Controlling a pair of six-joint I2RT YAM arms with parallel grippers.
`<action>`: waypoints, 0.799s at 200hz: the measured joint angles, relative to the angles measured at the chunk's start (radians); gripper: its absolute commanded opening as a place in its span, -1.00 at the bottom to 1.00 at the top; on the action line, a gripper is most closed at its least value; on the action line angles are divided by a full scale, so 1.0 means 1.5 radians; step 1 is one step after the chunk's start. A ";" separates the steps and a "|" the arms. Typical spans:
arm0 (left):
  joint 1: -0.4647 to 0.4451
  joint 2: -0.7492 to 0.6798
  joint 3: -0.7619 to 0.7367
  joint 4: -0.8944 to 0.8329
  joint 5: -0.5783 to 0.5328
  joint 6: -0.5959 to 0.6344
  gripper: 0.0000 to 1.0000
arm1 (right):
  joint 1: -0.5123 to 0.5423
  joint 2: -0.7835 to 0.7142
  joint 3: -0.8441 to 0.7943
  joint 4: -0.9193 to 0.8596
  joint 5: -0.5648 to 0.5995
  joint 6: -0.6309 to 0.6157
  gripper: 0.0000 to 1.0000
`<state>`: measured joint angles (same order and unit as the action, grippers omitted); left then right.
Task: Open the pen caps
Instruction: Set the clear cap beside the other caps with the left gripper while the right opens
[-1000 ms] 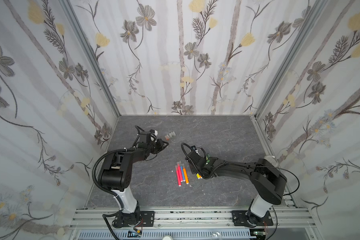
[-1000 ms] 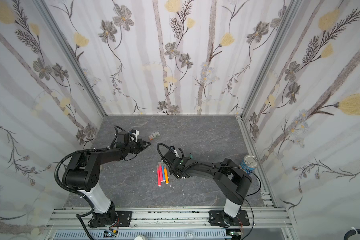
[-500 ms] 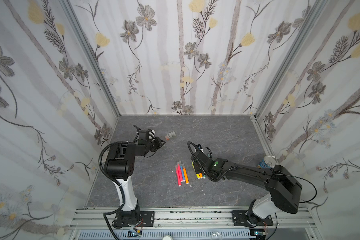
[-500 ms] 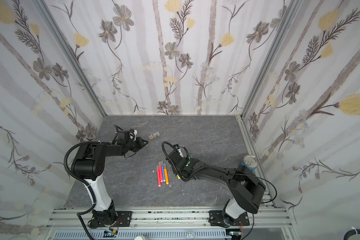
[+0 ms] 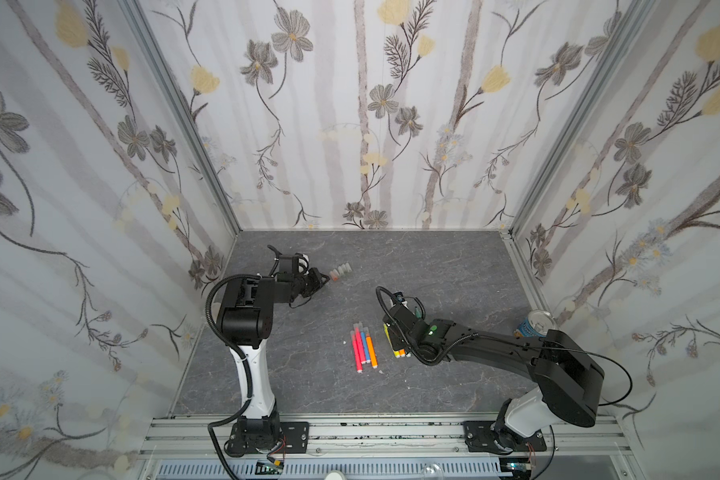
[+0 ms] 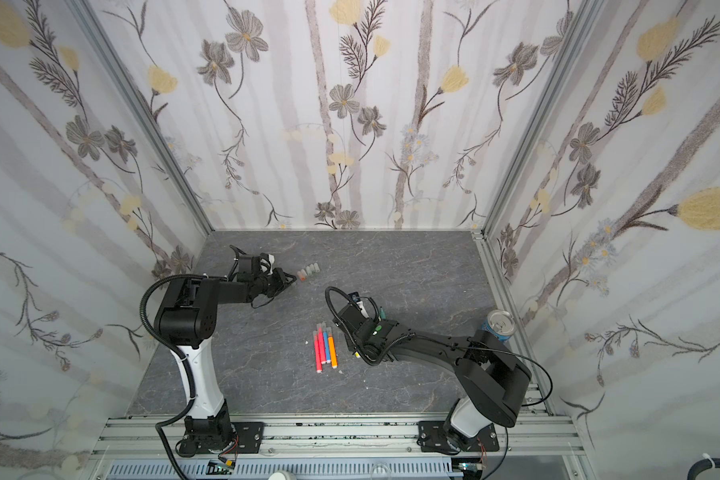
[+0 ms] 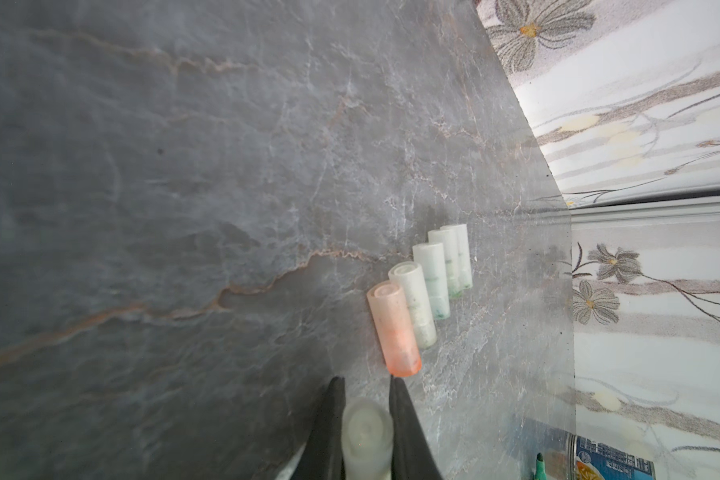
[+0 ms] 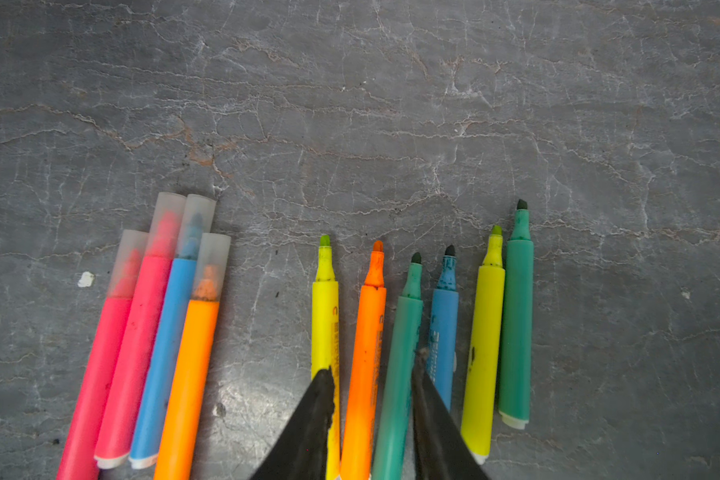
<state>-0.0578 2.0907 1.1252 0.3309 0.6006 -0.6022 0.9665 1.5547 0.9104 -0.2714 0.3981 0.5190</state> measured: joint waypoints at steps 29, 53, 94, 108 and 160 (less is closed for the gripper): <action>0.000 0.005 0.006 -0.002 -0.003 0.000 -0.61 | 0.000 -0.002 -0.009 0.005 -0.001 0.003 -0.33; 0.000 0.008 0.008 -0.003 -0.003 0.000 -0.58 | 0.000 -0.004 -0.013 0.010 -0.004 0.003 -0.33; 0.000 0.012 0.009 0.006 -0.003 0.000 -0.56 | 0.000 -0.007 -0.021 0.015 -0.008 0.006 -0.33; 0.000 0.015 0.011 0.008 -0.001 0.000 -0.54 | 0.000 -0.010 -0.025 0.015 -0.010 0.008 -0.33; 0.000 0.018 0.013 0.012 -0.001 -0.002 -0.52 | 0.000 -0.016 -0.039 0.023 -0.017 0.015 -0.33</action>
<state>-0.0578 2.1170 1.1454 0.3492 0.5991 -0.6048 0.9668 1.5311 0.8516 -0.2363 0.3729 0.5411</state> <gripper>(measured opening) 0.239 0.333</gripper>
